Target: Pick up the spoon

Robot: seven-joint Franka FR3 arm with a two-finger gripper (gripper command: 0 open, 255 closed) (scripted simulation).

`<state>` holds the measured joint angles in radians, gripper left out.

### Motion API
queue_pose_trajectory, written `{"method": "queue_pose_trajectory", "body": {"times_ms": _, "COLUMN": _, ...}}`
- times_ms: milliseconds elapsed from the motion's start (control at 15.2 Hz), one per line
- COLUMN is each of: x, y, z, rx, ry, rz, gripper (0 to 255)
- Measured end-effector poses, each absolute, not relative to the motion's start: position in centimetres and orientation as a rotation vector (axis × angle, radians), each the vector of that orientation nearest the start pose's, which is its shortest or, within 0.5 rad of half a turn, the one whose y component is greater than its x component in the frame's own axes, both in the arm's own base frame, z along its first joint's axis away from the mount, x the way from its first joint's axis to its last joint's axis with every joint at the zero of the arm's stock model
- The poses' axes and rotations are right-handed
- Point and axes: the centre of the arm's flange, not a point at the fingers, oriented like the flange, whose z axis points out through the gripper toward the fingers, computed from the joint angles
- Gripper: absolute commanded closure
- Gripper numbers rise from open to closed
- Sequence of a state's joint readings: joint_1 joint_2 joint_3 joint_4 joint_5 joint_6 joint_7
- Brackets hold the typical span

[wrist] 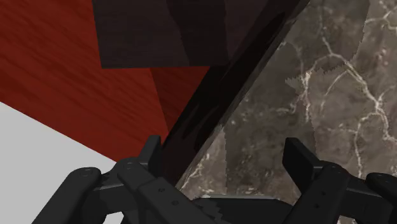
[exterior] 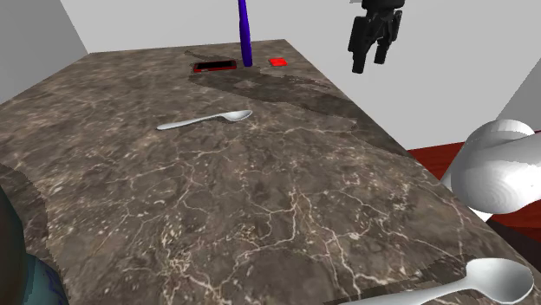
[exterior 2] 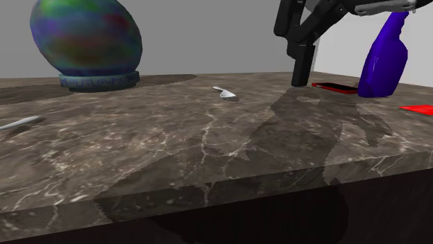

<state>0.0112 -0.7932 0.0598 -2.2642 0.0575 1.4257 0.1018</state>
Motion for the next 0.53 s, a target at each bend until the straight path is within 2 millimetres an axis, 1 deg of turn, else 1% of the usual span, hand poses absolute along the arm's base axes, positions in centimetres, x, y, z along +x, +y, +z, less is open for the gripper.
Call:
{"method": "queue_pose_trajectory", "body": {"times_ms": 66, "x": 28.8, "y": 3.5, "z": 62.2, "rx": -3.129, "ry": 0.067, "rz": 0.074, "gripper": 0}}
{"method": "queue_pose_trajectory", "body": {"times_ms": 198, "x": 29.8, "y": 4.5, "z": 62.1, "rx": -3.123, "ry": 0.015, "rz": 0.061, "gripper": 0}}
{"method": "queue_pose_trajectory", "body": {"times_ms": 330, "x": 31.4, "y": 5.9, "z": 61.5, "rx": -3.111, "ry": -0.06, "rz": 0.043, "gripper": 0}}
{"method": "queue_pose_trajectory", "body": {"times_ms": 462, "x": 33.4, "y": 7.0, "z": 61.0, "rx": -3.096, "ry": -0.14, "rz": 0.022, "gripper": 0}}
{"method": "queue_pose_trajectory", "body": {"times_ms": 528, "x": 34.2, "y": 8.0, "z": 60.6, "rx": -3.088, "ry": -0.181, "rz": 0.011, "gripper": 0}}
